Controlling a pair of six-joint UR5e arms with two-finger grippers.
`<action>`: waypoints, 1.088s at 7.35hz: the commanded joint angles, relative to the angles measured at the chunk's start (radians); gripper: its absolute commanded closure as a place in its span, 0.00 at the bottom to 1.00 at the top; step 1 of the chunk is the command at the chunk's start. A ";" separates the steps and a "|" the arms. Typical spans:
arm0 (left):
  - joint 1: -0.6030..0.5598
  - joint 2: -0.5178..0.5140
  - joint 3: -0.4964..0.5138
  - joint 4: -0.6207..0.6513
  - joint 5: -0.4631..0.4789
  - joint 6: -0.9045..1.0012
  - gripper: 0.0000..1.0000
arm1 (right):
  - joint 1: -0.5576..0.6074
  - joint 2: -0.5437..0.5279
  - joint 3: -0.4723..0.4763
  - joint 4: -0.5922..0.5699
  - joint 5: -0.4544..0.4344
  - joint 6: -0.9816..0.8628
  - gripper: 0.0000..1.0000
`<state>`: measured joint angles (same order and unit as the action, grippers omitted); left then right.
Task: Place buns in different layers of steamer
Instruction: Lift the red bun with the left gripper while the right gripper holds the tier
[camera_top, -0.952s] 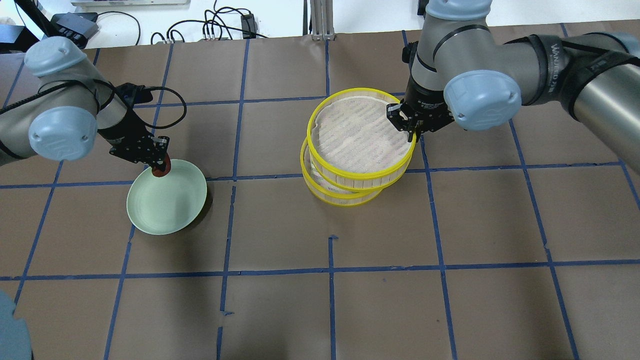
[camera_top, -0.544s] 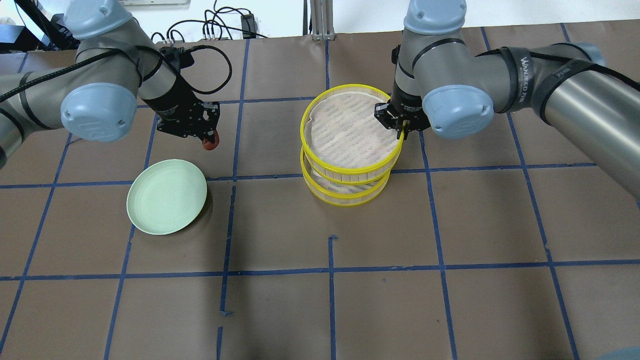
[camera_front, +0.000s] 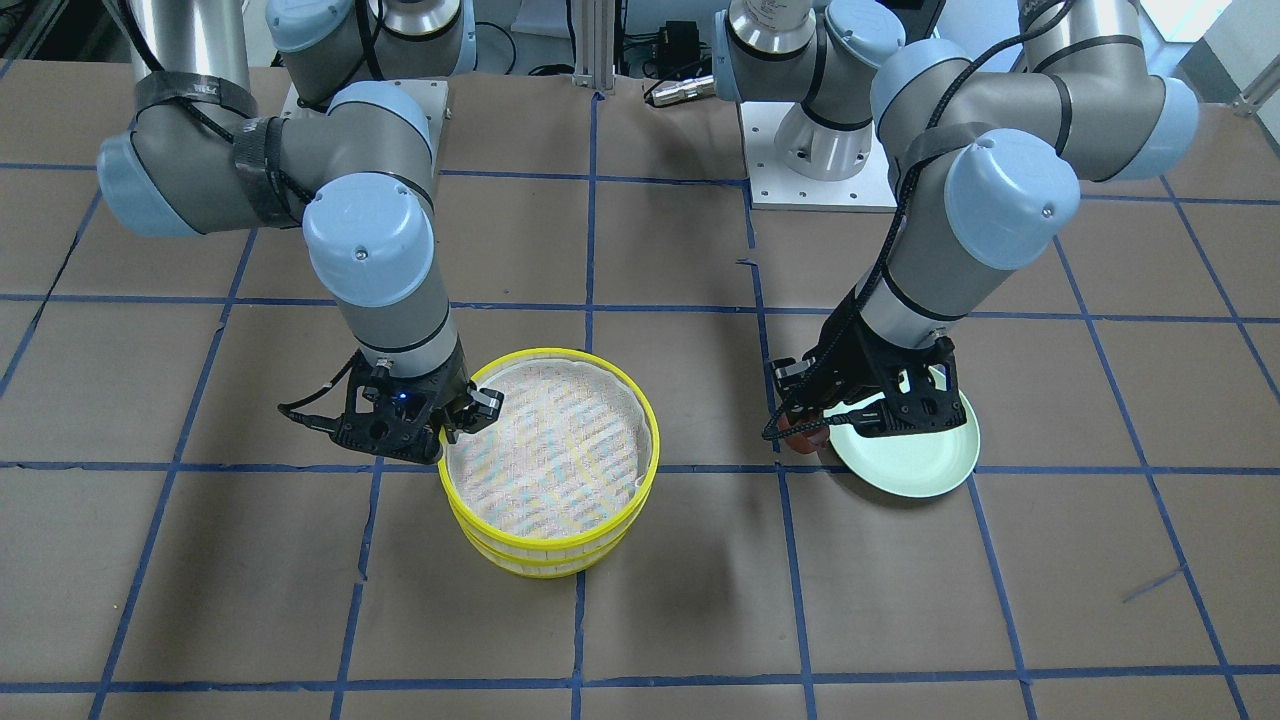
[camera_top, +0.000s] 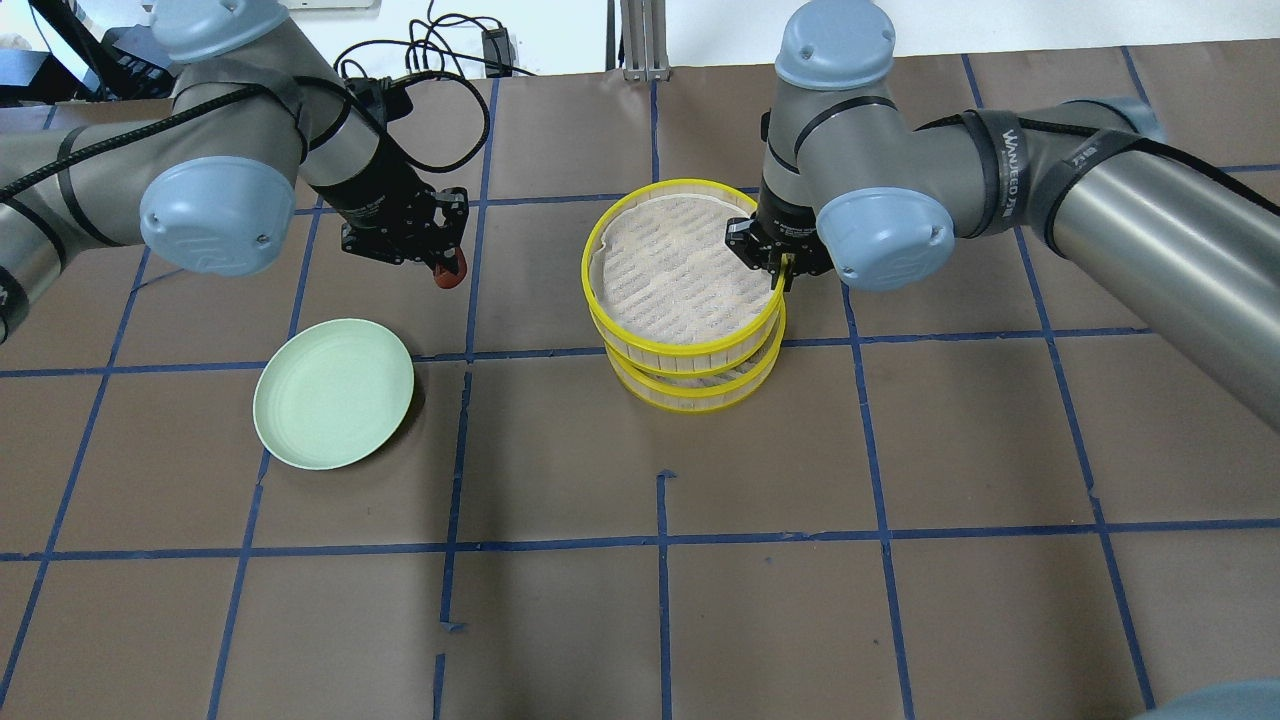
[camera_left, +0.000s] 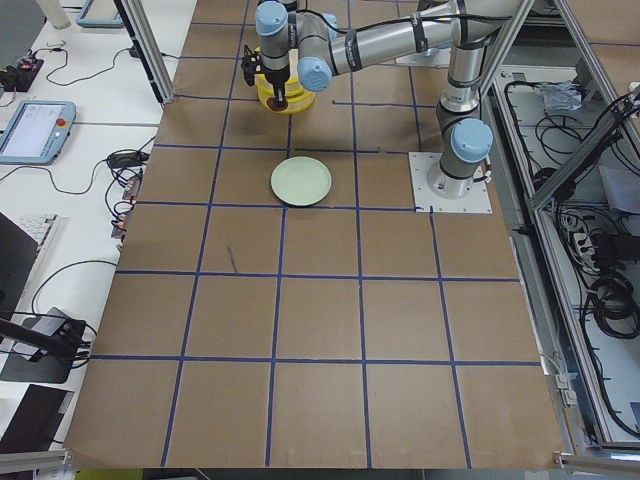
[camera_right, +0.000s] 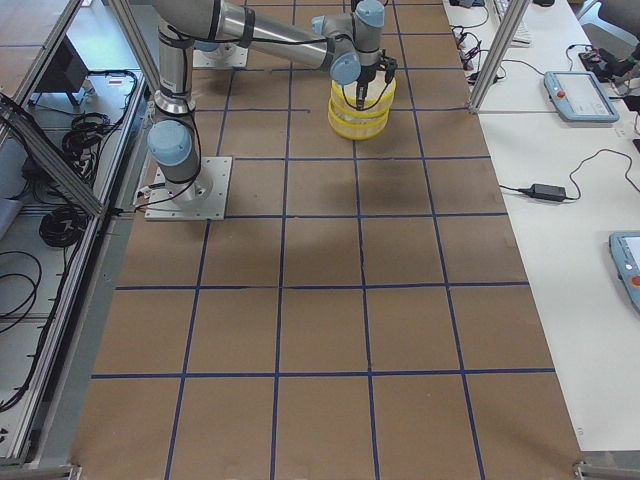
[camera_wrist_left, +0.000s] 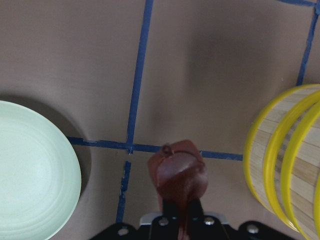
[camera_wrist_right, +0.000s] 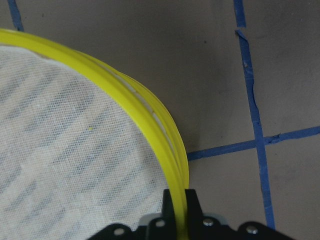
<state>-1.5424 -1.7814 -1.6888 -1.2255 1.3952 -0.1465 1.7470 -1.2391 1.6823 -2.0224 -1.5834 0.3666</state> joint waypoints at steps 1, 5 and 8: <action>-0.001 0.004 0.001 0.000 -0.001 -0.007 1.00 | -0.001 0.006 0.030 -0.002 -0.009 -0.001 0.84; -0.001 0.004 0.001 0.000 0.001 -0.007 1.00 | -0.001 0.007 0.022 -0.005 -0.012 0.000 0.84; 0.004 0.004 0.001 -0.002 -0.001 0.002 0.99 | -0.001 0.009 0.016 -0.022 -0.014 0.000 0.83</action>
<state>-1.5422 -1.7779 -1.6874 -1.2270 1.3955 -0.1464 1.7457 -1.2307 1.6973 -2.0421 -1.5964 0.3655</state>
